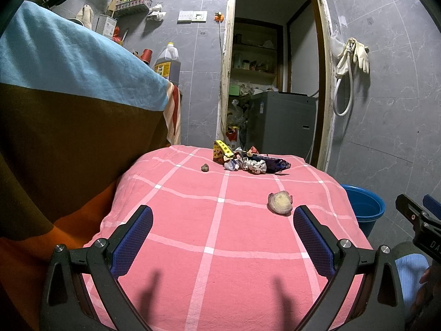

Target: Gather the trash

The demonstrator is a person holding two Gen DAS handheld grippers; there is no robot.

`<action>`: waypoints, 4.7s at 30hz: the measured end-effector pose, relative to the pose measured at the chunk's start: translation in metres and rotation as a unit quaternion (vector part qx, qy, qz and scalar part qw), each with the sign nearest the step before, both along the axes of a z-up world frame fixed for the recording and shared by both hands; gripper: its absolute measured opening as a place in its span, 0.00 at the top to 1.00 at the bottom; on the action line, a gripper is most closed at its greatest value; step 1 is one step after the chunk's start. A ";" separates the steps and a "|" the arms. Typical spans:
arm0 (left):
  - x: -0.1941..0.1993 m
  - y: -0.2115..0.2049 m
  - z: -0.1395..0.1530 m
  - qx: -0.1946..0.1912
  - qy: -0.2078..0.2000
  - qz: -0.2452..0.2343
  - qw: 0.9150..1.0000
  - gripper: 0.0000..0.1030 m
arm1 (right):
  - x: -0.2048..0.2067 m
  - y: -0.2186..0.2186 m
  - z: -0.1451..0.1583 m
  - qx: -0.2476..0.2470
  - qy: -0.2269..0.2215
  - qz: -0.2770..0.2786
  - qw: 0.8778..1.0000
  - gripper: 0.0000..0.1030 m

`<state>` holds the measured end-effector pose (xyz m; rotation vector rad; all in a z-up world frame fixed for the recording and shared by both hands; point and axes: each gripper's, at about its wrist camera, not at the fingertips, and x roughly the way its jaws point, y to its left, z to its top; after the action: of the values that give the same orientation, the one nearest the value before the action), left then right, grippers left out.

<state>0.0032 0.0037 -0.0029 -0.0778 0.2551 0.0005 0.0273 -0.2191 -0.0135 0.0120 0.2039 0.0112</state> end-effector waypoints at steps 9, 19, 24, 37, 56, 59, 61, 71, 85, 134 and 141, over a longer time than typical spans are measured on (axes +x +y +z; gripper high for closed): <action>0.000 0.000 0.000 0.000 0.000 0.000 1.000 0.03 | 0.000 -0.001 0.000 0.000 0.000 0.000 1.000 0.00; 0.000 0.000 0.000 0.000 0.000 0.000 1.000 0.03 | 0.000 0.000 0.000 0.000 0.001 0.000 1.000 0.00; 0.000 0.000 0.000 -0.001 0.000 0.000 1.000 0.03 | 0.000 0.000 0.000 0.001 0.001 0.000 1.000 0.00; 0.005 0.009 -0.001 -0.001 0.002 0.009 1.000 0.03 | -0.001 0.000 0.004 0.007 0.000 0.007 1.000 0.00; 0.068 0.061 0.019 0.004 0.016 0.064 0.998 0.03 | 0.081 0.069 0.016 -0.036 0.054 0.154 0.986 0.00; 0.080 0.072 0.016 -0.002 0.037 0.075 0.996 0.03 | 0.103 0.082 0.008 -0.041 0.103 0.171 0.979 0.00; 0.090 0.079 0.014 -0.006 0.057 0.079 0.995 0.03 | 0.115 0.089 0.001 -0.044 0.133 0.179 0.974 0.00; 0.127 0.093 0.003 -0.029 0.163 0.061 0.984 0.03 | 0.158 0.104 -0.024 -0.057 0.277 0.223 0.933 0.27; 0.178 0.084 0.007 -0.017 0.220 0.006 0.975 0.03 | 0.181 0.101 -0.019 -0.050 0.290 0.240 0.925 0.72; 0.226 0.049 0.025 -0.091 0.167 -0.118 0.975 0.87 | 0.200 0.069 0.014 0.013 0.127 0.231 0.965 0.73; 0.195 0.016 0.055 -0.104 0.059 -0.134 0.984 0.87 | 0.173 0.048 0.040 0.009 0.000 0.200 0.980 0.73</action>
<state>0.1980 0.0199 0.0518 -0.2510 0.3826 -0.2909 0.2006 -0.1713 0.0263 -0.0118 0.2035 0.4134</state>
